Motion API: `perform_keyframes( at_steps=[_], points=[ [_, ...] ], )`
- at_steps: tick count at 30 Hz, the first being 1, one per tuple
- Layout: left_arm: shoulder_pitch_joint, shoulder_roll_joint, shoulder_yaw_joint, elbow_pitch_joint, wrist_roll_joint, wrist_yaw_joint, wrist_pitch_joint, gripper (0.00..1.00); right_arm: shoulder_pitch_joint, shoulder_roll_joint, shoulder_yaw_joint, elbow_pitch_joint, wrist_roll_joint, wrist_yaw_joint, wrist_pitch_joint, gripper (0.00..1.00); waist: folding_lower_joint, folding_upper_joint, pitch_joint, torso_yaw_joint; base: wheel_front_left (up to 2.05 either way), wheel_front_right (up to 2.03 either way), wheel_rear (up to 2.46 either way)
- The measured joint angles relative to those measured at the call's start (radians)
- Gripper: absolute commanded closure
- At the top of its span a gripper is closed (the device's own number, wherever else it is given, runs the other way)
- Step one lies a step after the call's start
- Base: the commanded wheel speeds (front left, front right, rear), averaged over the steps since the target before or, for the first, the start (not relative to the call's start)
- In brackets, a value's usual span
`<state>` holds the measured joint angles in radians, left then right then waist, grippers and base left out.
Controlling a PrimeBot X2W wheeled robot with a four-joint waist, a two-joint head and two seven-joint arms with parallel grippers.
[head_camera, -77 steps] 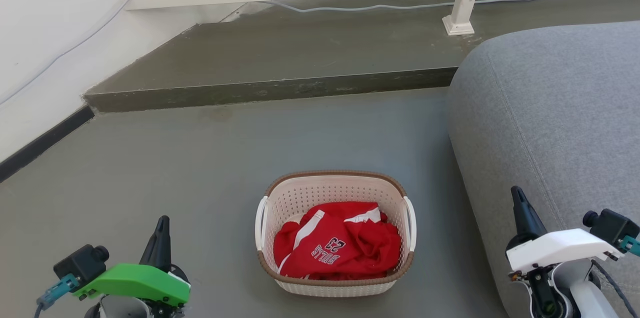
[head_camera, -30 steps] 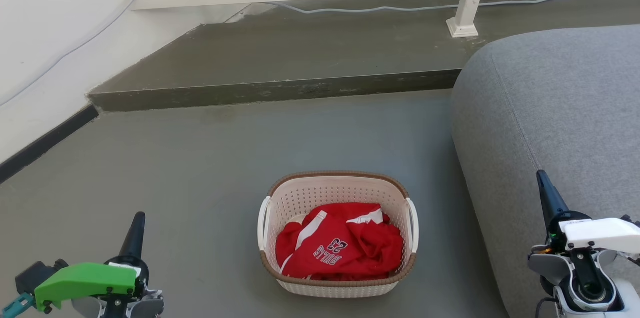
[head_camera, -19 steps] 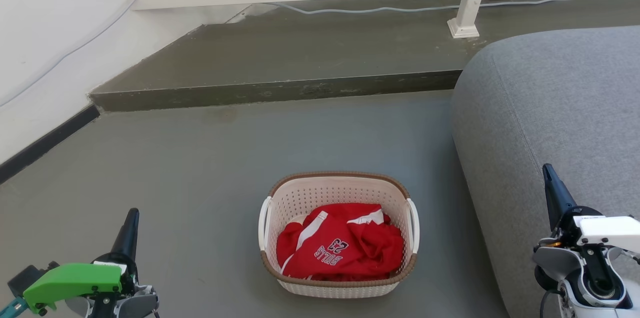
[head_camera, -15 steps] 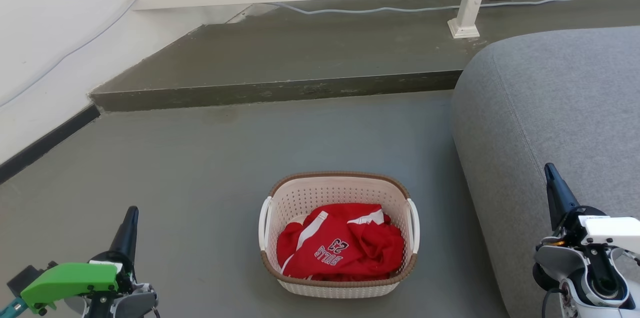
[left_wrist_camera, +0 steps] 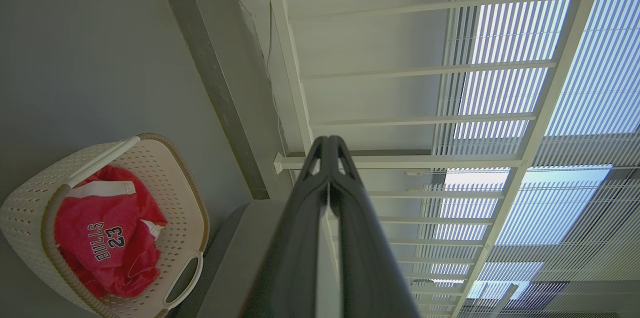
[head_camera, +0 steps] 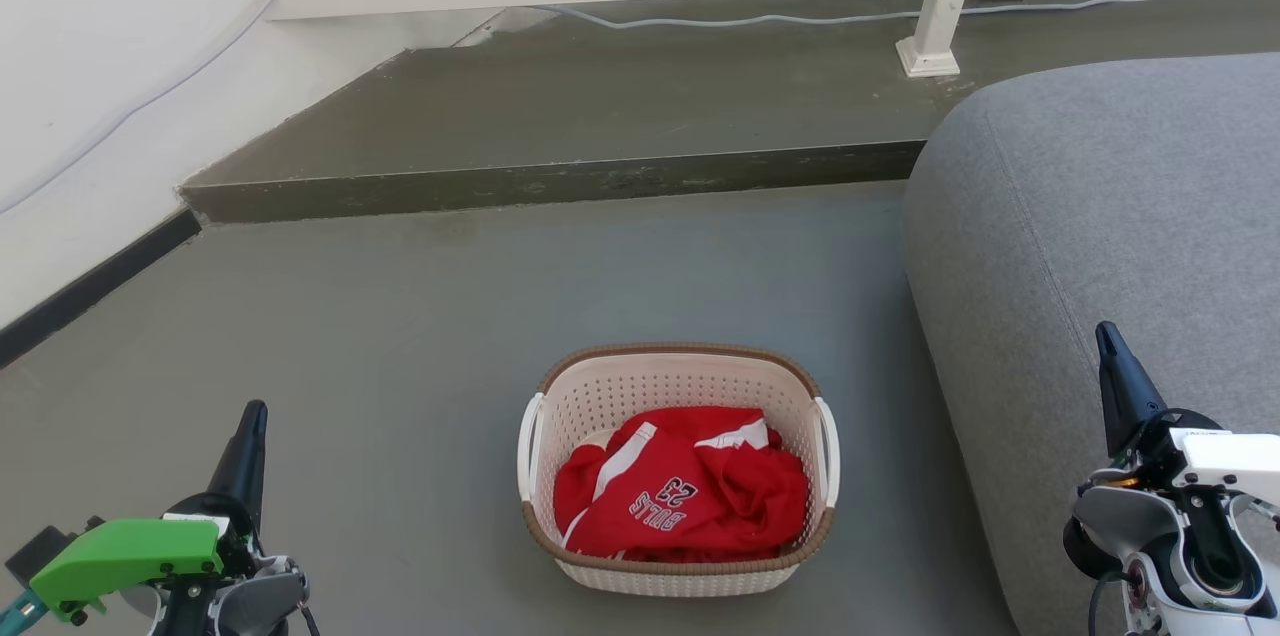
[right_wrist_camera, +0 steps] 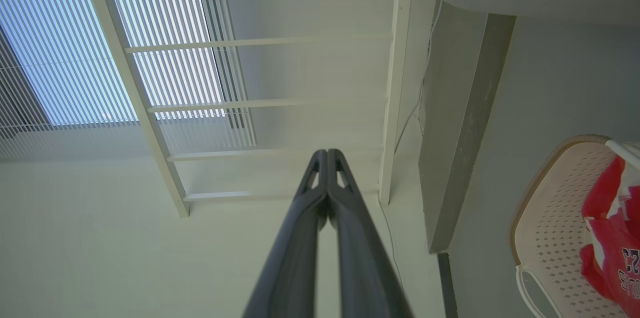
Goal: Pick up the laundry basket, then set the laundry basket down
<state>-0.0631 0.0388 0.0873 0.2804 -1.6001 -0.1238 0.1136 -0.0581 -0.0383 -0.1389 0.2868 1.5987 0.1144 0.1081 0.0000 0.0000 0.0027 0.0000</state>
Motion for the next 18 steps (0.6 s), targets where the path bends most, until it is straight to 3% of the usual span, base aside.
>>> perform_keyframes(
  at_steps=[18],
  points=[
    [0.0,0.0,0.0,0.0,0.0,0.0,0.0,1.0,0.0,0.0,0.0,-0.001,0.0,0.0,0.0,1.0,0.0,0.0,0.0,0.0,0.0,0.0,0.0]
  ],
)
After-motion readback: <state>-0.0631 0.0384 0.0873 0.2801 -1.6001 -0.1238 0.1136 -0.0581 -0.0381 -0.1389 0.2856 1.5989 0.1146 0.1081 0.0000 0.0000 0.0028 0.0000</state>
